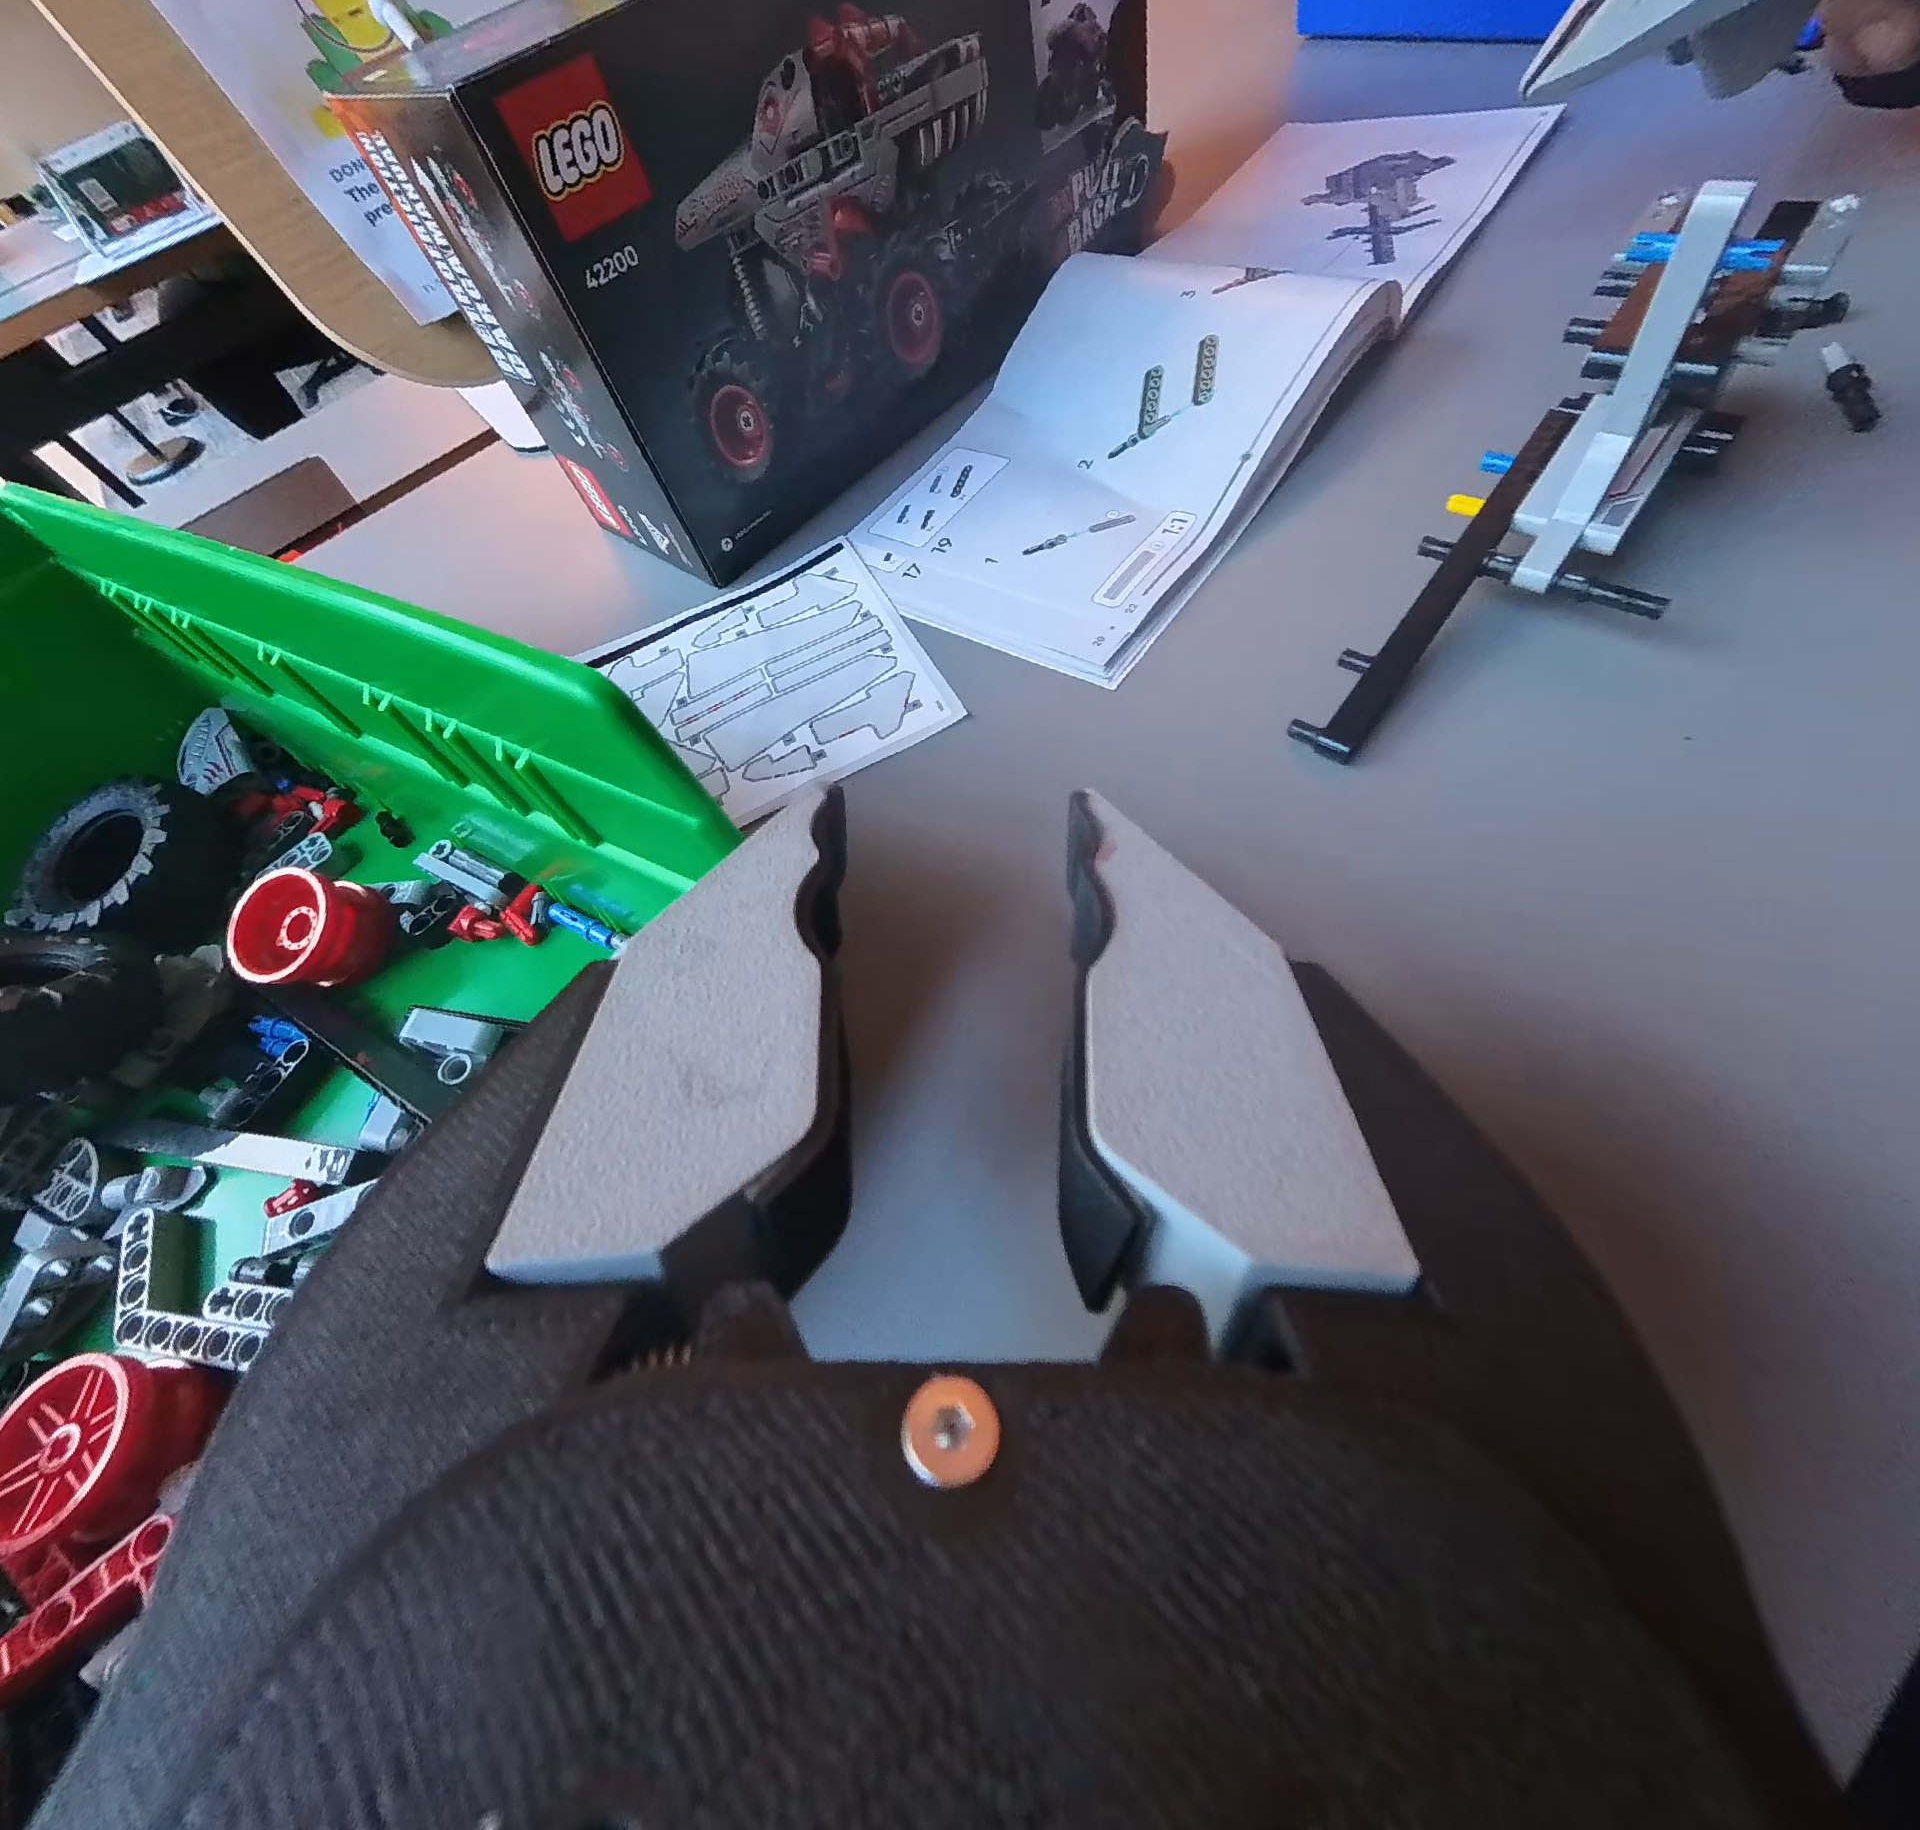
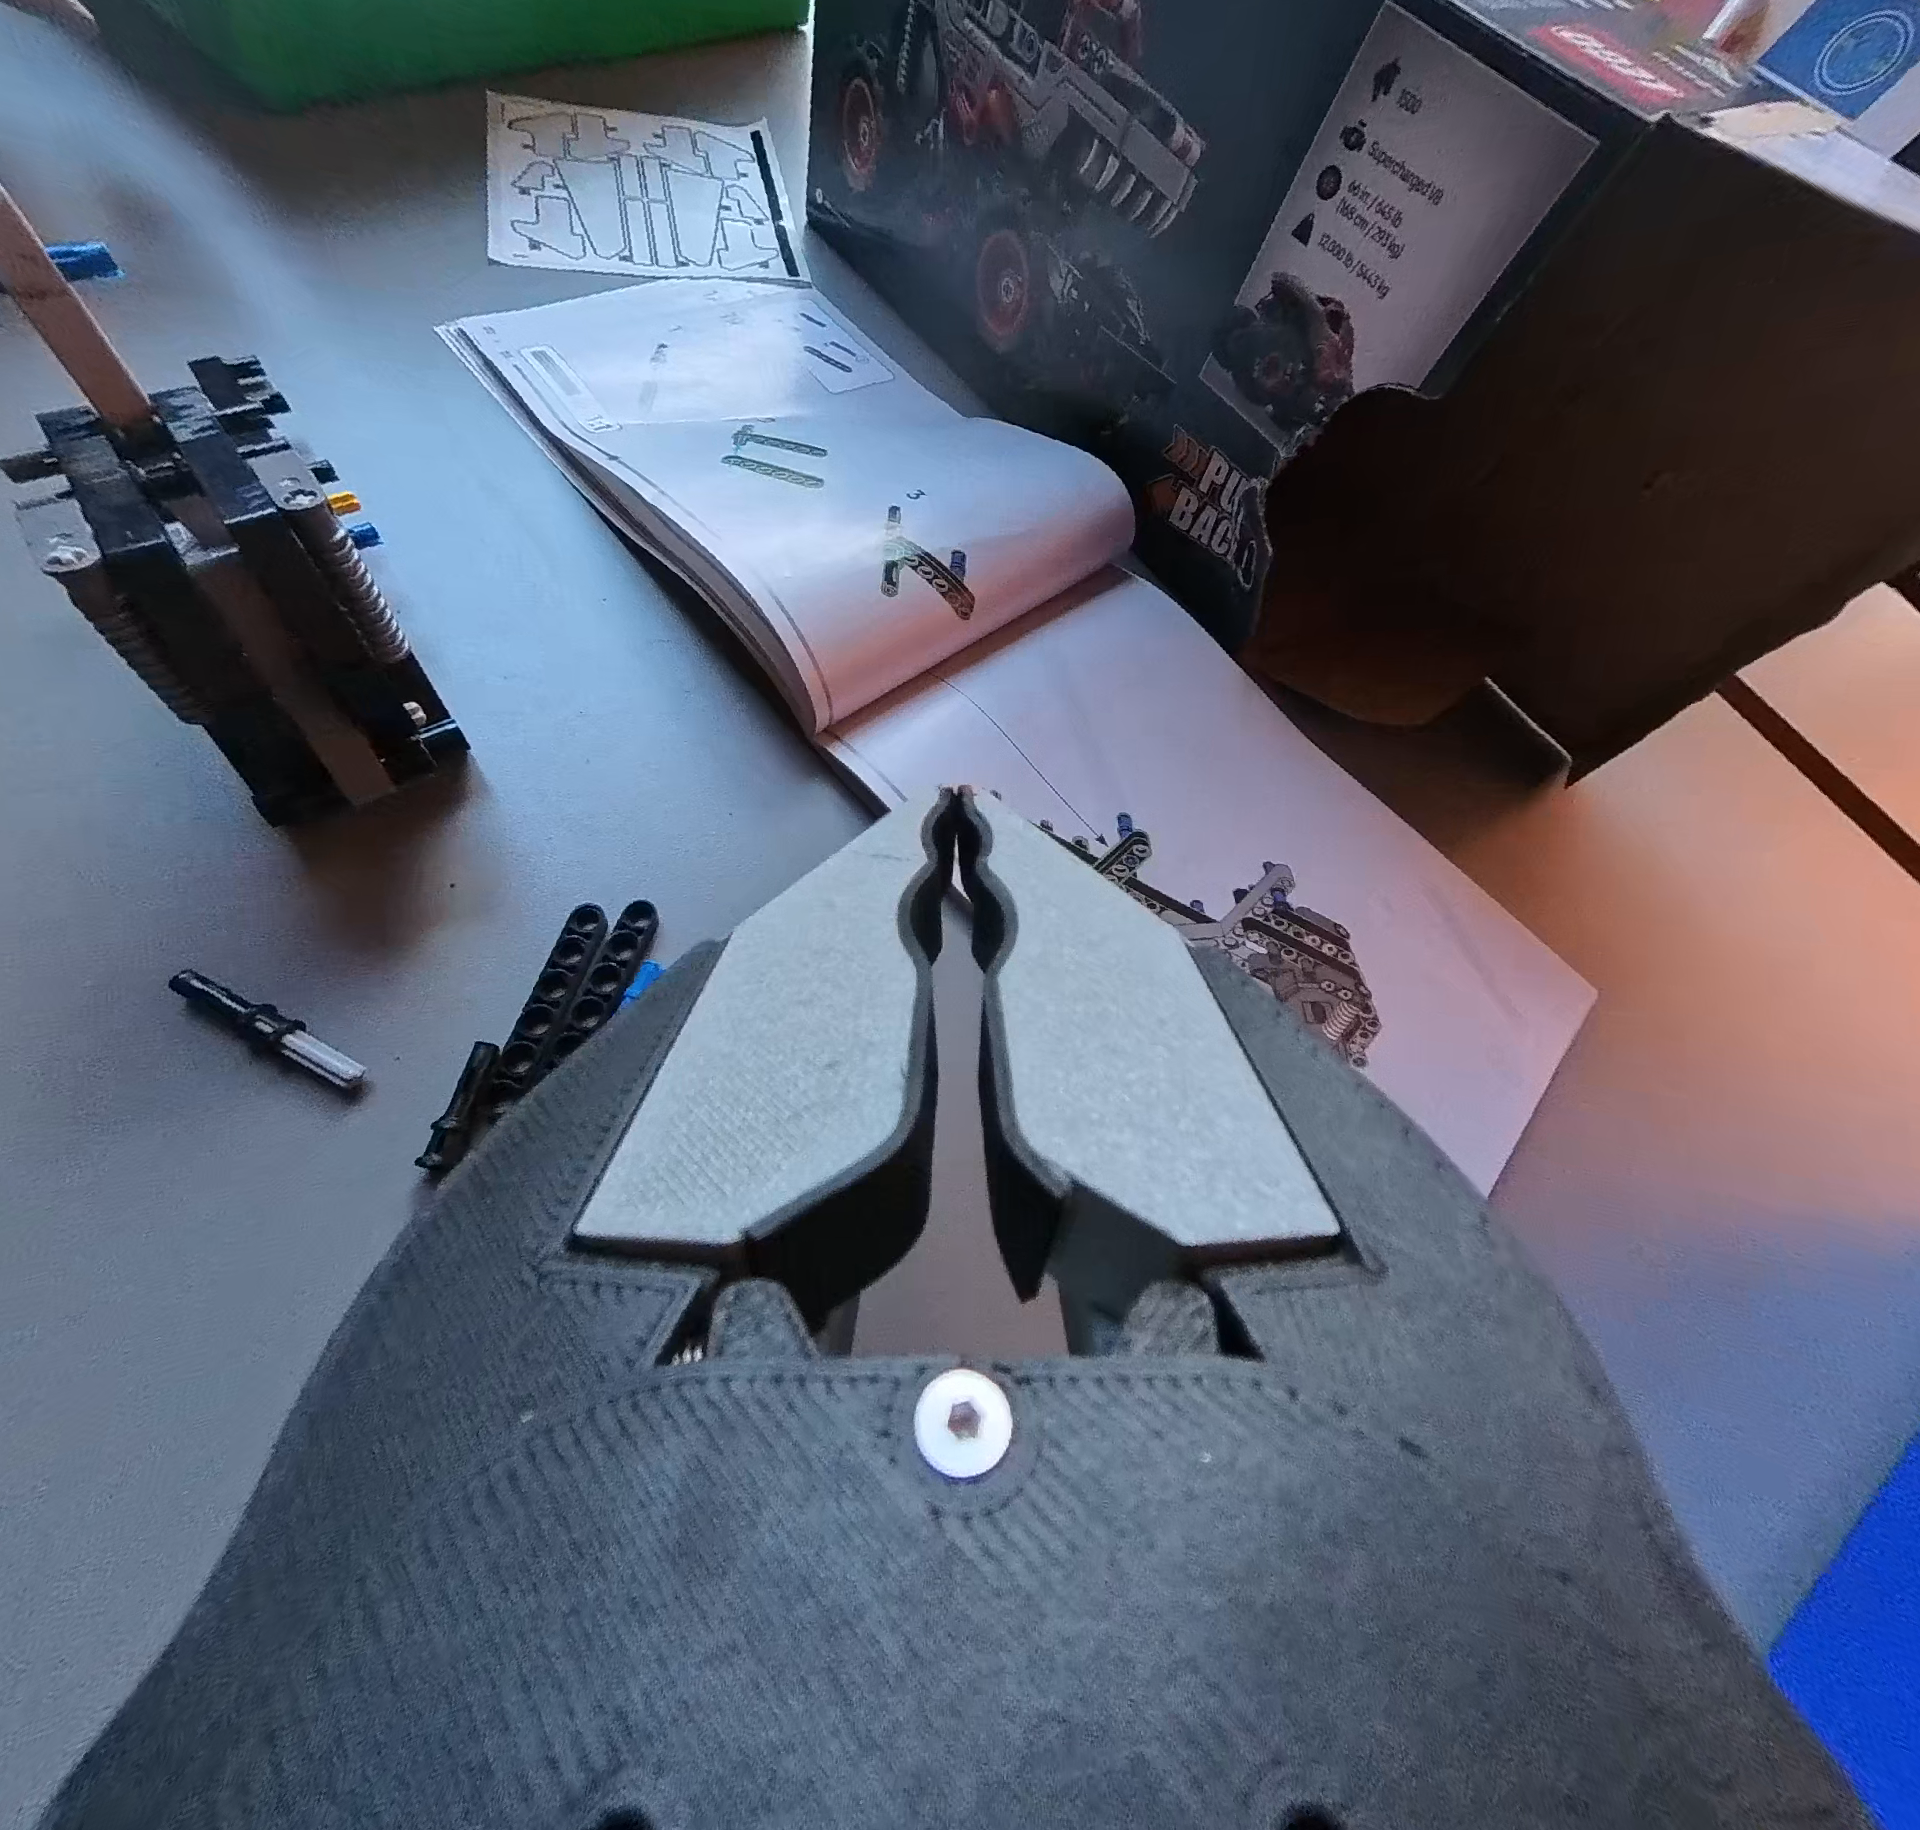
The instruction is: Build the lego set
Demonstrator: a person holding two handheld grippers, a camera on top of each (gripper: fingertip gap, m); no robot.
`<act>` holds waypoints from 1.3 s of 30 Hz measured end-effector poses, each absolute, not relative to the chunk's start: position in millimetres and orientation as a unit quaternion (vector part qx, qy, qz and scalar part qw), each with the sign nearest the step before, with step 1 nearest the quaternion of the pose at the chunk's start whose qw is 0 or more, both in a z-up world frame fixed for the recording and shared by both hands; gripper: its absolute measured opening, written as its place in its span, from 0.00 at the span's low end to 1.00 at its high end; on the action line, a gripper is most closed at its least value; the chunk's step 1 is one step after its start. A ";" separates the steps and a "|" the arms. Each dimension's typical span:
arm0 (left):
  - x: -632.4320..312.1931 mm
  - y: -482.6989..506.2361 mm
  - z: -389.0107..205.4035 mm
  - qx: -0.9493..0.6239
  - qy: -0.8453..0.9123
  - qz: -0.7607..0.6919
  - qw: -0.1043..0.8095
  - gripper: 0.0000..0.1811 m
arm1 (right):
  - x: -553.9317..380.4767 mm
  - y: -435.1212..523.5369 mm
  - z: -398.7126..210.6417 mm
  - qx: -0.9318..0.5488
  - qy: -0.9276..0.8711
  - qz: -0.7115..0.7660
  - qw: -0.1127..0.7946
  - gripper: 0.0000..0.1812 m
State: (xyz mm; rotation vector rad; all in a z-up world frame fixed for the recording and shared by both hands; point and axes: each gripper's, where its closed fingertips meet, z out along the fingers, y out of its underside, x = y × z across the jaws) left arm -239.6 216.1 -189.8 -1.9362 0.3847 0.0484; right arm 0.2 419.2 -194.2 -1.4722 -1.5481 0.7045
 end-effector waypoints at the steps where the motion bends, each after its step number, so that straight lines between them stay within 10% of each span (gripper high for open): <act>1: -239.7 216.3 -190.2 -0.819 0.163 0.021 0.550 0.23 | 0.0 418.6 -193.5 -0.590 -0.621 0.284 0.432 0.00; 39: -238.4 216.0 -191.4 -0.819 0.169 0.028 0.548 0.23 | 3.3 423.4 -182.3 -0.590 -0.601 0.285 0.457 0.00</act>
